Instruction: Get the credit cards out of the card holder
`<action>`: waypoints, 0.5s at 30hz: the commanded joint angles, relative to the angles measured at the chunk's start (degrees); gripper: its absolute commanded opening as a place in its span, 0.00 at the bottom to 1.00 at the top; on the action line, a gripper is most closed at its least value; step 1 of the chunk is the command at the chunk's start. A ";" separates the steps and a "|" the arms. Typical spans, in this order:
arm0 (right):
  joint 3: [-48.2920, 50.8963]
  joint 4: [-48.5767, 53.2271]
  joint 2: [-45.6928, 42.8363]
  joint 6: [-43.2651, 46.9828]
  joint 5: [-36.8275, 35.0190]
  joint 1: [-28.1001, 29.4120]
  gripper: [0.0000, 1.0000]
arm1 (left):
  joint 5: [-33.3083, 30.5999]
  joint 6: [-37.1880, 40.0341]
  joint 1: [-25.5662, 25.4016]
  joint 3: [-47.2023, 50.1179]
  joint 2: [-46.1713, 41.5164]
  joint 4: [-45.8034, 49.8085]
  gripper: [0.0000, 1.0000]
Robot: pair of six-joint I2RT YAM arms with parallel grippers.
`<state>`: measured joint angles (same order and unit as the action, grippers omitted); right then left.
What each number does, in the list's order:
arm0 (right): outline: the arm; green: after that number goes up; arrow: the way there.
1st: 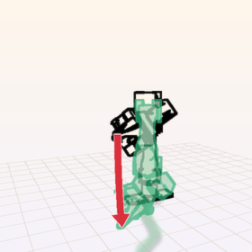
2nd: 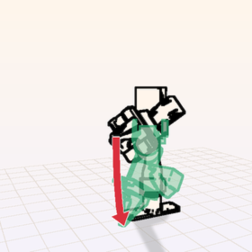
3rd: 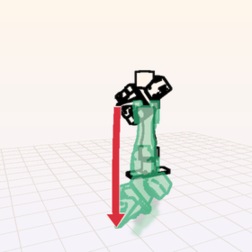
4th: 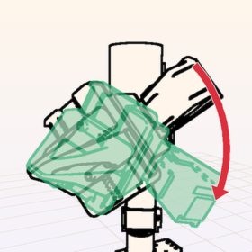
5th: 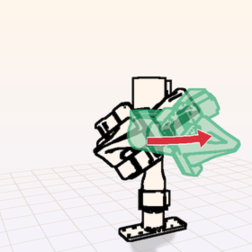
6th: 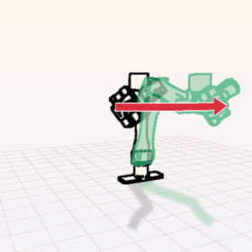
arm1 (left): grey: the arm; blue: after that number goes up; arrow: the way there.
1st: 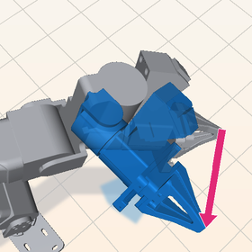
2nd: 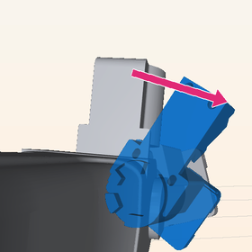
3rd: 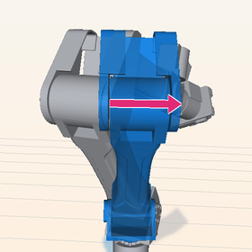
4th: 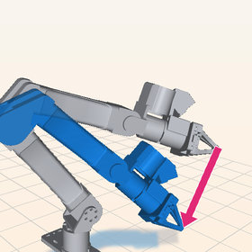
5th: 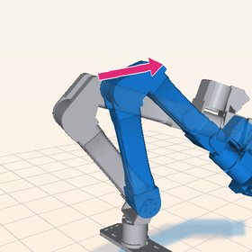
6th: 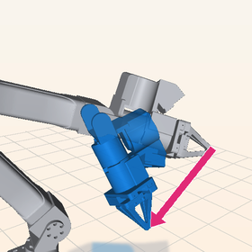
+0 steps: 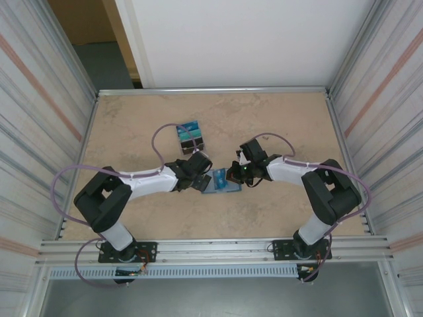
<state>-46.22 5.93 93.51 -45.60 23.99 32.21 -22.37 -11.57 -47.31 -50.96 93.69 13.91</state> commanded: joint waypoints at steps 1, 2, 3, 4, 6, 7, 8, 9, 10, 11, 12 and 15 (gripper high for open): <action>-1.08 2.33 -1.94 1.39 -1.62 -0.31 0.00 | 0.53 1.25 -0.01 -2.29 -2.81 0.65 0.99; -1.07 2.24 -1.94 1.24 -1.55 -0.29 0.00 | 0.81 1.22 -0.14 -2.47 -2.72 0.08 0.99; -1.07 2.11 -2.02 1.22 -1.39 -0.30 0.00 | 1.14 1.22 -0.17 -2.71 -2.46 -0.39 0.99; -1.07 2.00 -2.09 1.12 -1.33 -0.26 0.00 | 1.43 1.34 -0.25 -2.90 -1.94 -0.77 0.99; -1.07 1.89 -2.30 0.96 -1.23 -0.28 0.00 | 1.49 1.49 -0.65 -3.84 -0.35 -1.33 0.99; -1.07 1.80 -2.33 0.97 -1.18 -0.24 0.00 | 1.27 1.57 -0.91 -4.28 0.59 -1.36 0.98; -1.00 1.80 -2.49 0.88 -1.22 -0.21 0.00 | 0.89 1.86 -1.17 -4.81 1.63 -1.49 0.99; -0.98 1.73 -2.66 0.87 -1.14 -0.15 0.00 | 0.62 2.07 -1.44 -5.31 2.53 -1.52 0.99; -0.90 1.88 -2.81 0.93 -1.18 -0.21 0.00 | 0.41 2.22 -1.63 -5.66 3.22 -1.52 0.99; -0.80 2.02 -3.05 0.92 -1.31 -0.21 0.00 | 0.39 2.28 -1.73 -6.03 3.92 -1.62 0.99; -0.71 2.23 -3.40 0.98 -1.51 -0.19 0.00 | 0.39 2.42 -1.89 -6.25 4.46 -1.70 0.99; -0.20 2.63 -4.44 1.06 -2.10 -0.26 0.00 | 0.75 2.83 -2.04 -6.76 5.52 -1.87 0.99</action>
<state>-46.22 6.76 91.42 -45.58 23.51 32.21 -21.50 -10.09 -49.12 -56.05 98.10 12.53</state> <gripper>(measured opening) 0.049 0.986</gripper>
